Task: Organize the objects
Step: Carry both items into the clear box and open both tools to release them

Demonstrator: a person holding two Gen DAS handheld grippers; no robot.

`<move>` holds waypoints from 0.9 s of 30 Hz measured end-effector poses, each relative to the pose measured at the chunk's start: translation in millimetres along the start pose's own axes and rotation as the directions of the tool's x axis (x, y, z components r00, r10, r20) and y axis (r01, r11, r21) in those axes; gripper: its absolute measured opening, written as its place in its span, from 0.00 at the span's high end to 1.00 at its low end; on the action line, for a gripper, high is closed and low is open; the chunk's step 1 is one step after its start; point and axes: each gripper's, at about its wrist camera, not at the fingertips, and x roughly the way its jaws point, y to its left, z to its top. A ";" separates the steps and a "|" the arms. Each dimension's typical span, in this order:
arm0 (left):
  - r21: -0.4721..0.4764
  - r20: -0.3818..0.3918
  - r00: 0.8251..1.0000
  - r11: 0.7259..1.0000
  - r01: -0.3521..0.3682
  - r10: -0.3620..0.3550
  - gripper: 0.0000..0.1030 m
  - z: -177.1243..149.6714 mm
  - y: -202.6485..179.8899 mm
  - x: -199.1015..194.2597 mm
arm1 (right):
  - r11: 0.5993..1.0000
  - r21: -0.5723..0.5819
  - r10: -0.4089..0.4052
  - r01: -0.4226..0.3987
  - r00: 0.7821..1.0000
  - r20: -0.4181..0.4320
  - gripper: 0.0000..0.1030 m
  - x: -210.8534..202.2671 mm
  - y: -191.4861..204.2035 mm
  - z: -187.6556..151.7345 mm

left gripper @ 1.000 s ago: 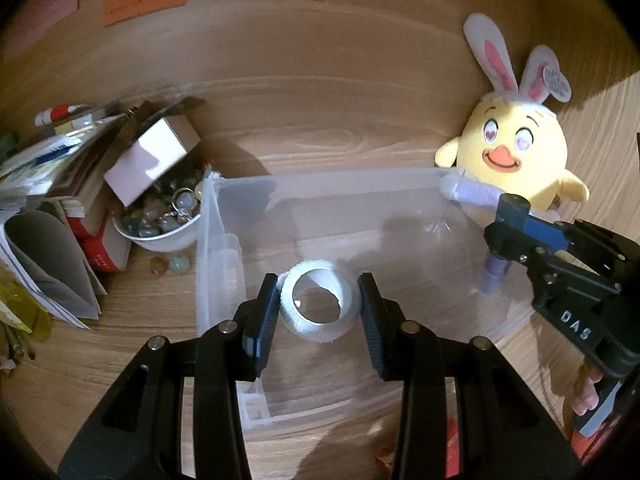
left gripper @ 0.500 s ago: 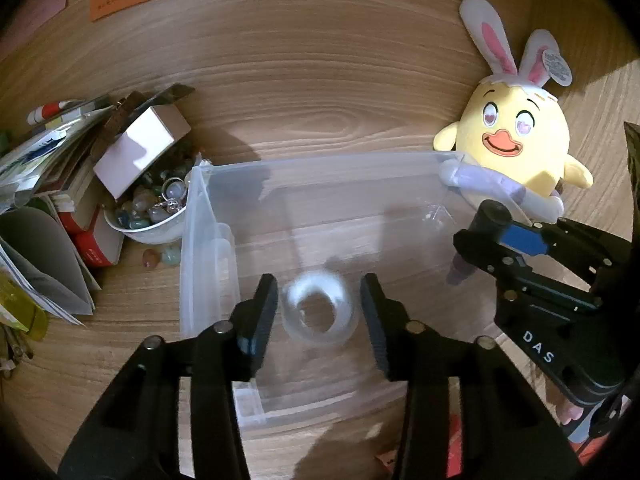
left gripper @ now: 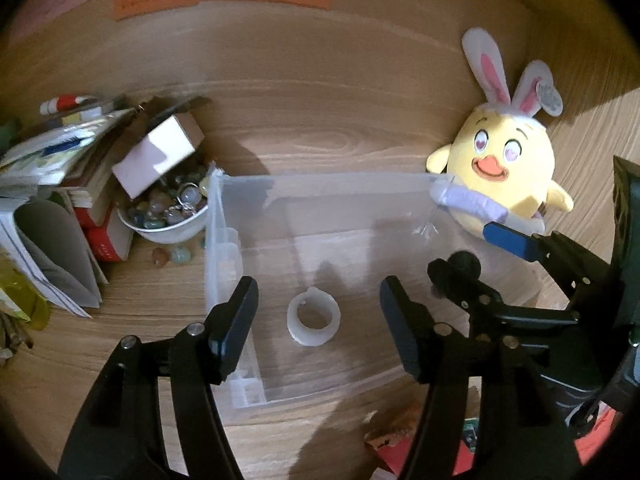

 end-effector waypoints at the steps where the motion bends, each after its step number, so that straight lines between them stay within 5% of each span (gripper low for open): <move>1: -0.001 0.006 1.000 1.000 0.000 0.000 0.39 0.6 0.4 -3.6 | 1.000 0.000 -0.001 0.001 1.000 0.002 0.33 -1.6 0.4 0.6; 7: 0.024 0.040 0.999 1.000 -0.004 0.003 0.38 1.4 -4.7 -24.8 | 1.000 0.013 0.002 -0.002 1.000 0.026 0.24 -17.0 -2.9 4.5; 9: 0.038 0.052 0.999 0.999 -0.004 0.002 0.32 1.1 -8.7 -33.3 | 1.000 0.027 0.004 -0.006 0.999 0.050 0.21 -26.4 -6.3 5.7; 11: 0.051 0.082 0.997 0.999 -0.015 0.011 0.17 -0.3 -12.9 -44.8 | 0.999 0.031 0.005 -0.007 0.998 0.069 0.21 -36.3 -9.4 6.5; 18: 0.090 0.134 0.991 0.995 -0.036 0.023 0.04 -7.4 -23.6 -76.4 | 0.998 0.059 0.004 -0.010 0.995 0.101 0.11 -65.7 -17.9 4.7; 21: 0.085 0.141 0.990 0.996 -0.028 0.016 0.04 -12.6 -23.7 -85.7 | 0.997 0.081 0.005 -0.015 0.993 0.116 0.03 -80.0 -23.5 -1.2; 27: 0.077 0.116 0.993 0.997 -0.013 0.004 0.03 -25.8 -19.0 -94.8 | 0.995 0.097 -0.005 -0.007 0.992 0.123 0.01 -100.9 -27.3 -17.0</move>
